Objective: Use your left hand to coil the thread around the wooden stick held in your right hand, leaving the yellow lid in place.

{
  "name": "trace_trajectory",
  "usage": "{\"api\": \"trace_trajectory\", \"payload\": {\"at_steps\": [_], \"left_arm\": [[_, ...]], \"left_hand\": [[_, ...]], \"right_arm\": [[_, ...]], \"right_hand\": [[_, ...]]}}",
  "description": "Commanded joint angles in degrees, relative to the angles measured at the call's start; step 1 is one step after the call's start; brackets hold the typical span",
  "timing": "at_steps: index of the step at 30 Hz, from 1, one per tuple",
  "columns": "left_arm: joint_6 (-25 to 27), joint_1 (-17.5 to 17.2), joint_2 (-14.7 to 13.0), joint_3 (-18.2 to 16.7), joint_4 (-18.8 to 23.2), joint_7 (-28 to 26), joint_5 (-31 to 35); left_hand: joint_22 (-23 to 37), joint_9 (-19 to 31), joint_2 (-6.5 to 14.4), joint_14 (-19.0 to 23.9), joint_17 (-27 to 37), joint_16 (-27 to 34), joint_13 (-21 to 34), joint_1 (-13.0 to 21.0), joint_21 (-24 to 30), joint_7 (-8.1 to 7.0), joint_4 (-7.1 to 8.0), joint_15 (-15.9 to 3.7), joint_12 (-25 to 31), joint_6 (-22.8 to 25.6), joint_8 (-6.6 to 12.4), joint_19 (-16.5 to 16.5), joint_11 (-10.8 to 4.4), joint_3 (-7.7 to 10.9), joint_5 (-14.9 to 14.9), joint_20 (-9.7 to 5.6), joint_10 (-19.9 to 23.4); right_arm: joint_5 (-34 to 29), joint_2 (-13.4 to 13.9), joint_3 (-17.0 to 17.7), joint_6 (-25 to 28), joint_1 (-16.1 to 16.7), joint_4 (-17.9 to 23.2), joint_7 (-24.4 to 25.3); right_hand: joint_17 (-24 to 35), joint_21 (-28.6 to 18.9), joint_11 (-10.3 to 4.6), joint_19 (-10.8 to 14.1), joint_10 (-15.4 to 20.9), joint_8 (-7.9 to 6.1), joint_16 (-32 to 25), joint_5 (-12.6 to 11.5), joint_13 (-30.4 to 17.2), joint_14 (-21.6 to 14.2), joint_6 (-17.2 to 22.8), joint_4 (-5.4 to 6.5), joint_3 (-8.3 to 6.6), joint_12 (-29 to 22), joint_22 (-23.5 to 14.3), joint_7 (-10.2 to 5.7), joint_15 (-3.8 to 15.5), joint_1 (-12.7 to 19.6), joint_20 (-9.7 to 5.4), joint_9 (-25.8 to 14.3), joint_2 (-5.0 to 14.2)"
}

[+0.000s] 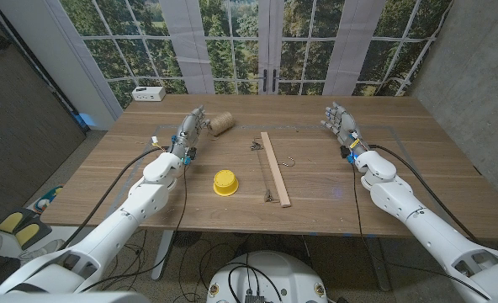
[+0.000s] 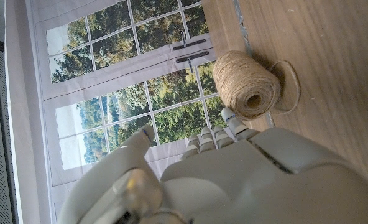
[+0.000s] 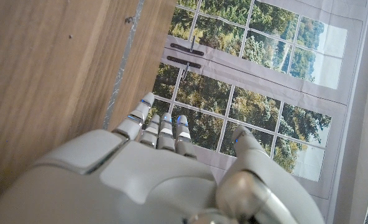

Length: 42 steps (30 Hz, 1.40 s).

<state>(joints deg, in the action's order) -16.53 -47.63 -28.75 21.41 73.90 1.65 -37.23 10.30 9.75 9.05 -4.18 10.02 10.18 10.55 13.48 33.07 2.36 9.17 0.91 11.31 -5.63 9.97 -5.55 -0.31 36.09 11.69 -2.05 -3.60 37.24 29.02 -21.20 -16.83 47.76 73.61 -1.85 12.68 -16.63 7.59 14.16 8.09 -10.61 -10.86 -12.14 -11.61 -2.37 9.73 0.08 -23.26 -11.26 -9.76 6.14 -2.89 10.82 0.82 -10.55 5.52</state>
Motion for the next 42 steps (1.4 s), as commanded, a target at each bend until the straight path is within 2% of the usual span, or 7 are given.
{"api": "trace_trajectory", "payload": {"at_steps": [1,7,9,11,16,30,42], "left_arm": [[0.2,1.0,0.6,0.4,-0.8,0.3,0.1],[-0.4,1.6,1.0,0.7,-1.6,0.3,0.7],[0.0,1.6,1.0,0.7,-1.6,0.7,0.3],[0.0,1.8,0.9,0.7,-1.8,0.4,0.6],[0.0,2.2,1.0,0.9,-2.3,1.1,0.5],[0.5,2.4,0.8,0.9,-2.2,2.0,0.0],[0.9,1.6,-0.3,0.5,-1.1,2.7,-0.4]], "left_hand": [[0.2,0.2,0.9,-0.7,0.3,0.4,0.2,0.5,0.2,-0.12,-0.01,-0.15,0.4,-0.5,0.23,-0.4,-0.06,0.41,0.4,-0.11,-0.3],[0.2,0.2,0.9,-0.6,0.2,0.5,0.2,0.4,0.1,-0.14,-0.01,-0.10,0.5,-0.4,0.28,-0.5,0.00,0.40,0.4,-0.11,-0.1],[0.2,0.2,0.9,-0.5,0.2,0.5,0.2,0.4,0.1,-0.24,-0.04,-0.21,0.5,-0.3,0.35,-0.5,0.01,0.39,0.4,0.30,0.0],[0.2,0.2,0.8,-0.3,0.2,0.6,0.2,0.3,0.0,-0.35,-0.13,-0.07,0.5,0.2,0.55,-0.5,-0.02,0.37,0.4,1.20,0.1],[0.2,0.2,0.7,0.0,0.1,0.6,0.2,0.3,0.0,-0.39,-0.19,0.15,0.6,0.6,0.67,-0.4,0.12,0.34,0.4,1.38,0.4],[0.2,0.3,0.6,0.6,0.1,0.8,0.2,0.0,-0.1,-0.36,-0.28,1.01,0.8,1.9,1.03,-0.1,0.60,0.26,0.4,2.48,1.0],[0.3,0.4,0.4,1.7,0.1,1.0,0.3,-0.5,-0.1,-0.68,-0.23,2.25,1.1,3.5,1.34,0.4,1.34,0.06,0.4,4.65,1.9]], "right_arm": [[-0.6,0.5,0.1,0.3,0.2,0.3,0.9],[-2.5,1.3,-0.1,0.5,0.9,1.8,3.0],[-3.9,2.2,-0.4,1.6,1.4,3.3,4.7],[-6.2,3.4,-0.7,3.0,2.0,5.5,7.3],[-13.0,7.3,-1.7,7.8,3.6,12.3,13.2],[-25.3,15.9,-2.9,22.8,8.2,28.9,20.8],[-33.9,20.4,-5.4,36.1,8.7,40.2,21.0]], "right_hand": [[0.2,-0.2,0.15,0.5,0.3,-0.34,-0.4,-0.3,-0.2,-0.6,0.5,-0.03,-0.36,-0.4,-0.2,0.06,0.09,0.5,0.13,-0.1,0.06],[-0.2,0.0,0.20,0.8,0.7,-0.44,-0.4,-0.4,-0.2,-0.9,0.7,-1.00,-0.80,-0.5,-0.2,-0.03,-0.18,1.6,0.46,-0.1,0.10],[-1.0,0.6,-0.11,1.2,1.6,-0.79,-0.7,-0.3,-0.1,-2.2,1.4,-4.38,-2.06,-0.8,-0.3,-0.67,-1.85,5.4,3.06,-0.1,-0.11],[-1.2,1.0,-0.20,1.2,2.3,-1.15,-1.2,0.1,-0.1,-3.5,2.7,-5.93,-2.56,-1.0,-0.4,-1.56,-3.17,7.1,4.83,-0.1,-0.02],[-1.2,1.4,-0.63,1.6,3.9,-1.42,-2.1,0.5,-0.1,-6.3,4.1,-7.63,-3.13,-1.4,-0.5,-2.46,-3.07,9.1,5.71,-0.1,0.11],[-1.1,1.5,-0.90,2.4,5.9,-1.74,-2.9,1.1,-0.2,-8.6,6.1,-8.82,-3.72,-1.8,-0.6,-4.12,-2.32,11.3,6.11,-0.2,0.82],[-0.9,1.6,-1.22,2.9,6.7,-1.63,-3.2,1.4,-0.2,-9.5,6.5,-9.13,-4.13,-2.0,-0.7,-4.86,-1.77,12.5,6.20,-0.3,1.57]]}}
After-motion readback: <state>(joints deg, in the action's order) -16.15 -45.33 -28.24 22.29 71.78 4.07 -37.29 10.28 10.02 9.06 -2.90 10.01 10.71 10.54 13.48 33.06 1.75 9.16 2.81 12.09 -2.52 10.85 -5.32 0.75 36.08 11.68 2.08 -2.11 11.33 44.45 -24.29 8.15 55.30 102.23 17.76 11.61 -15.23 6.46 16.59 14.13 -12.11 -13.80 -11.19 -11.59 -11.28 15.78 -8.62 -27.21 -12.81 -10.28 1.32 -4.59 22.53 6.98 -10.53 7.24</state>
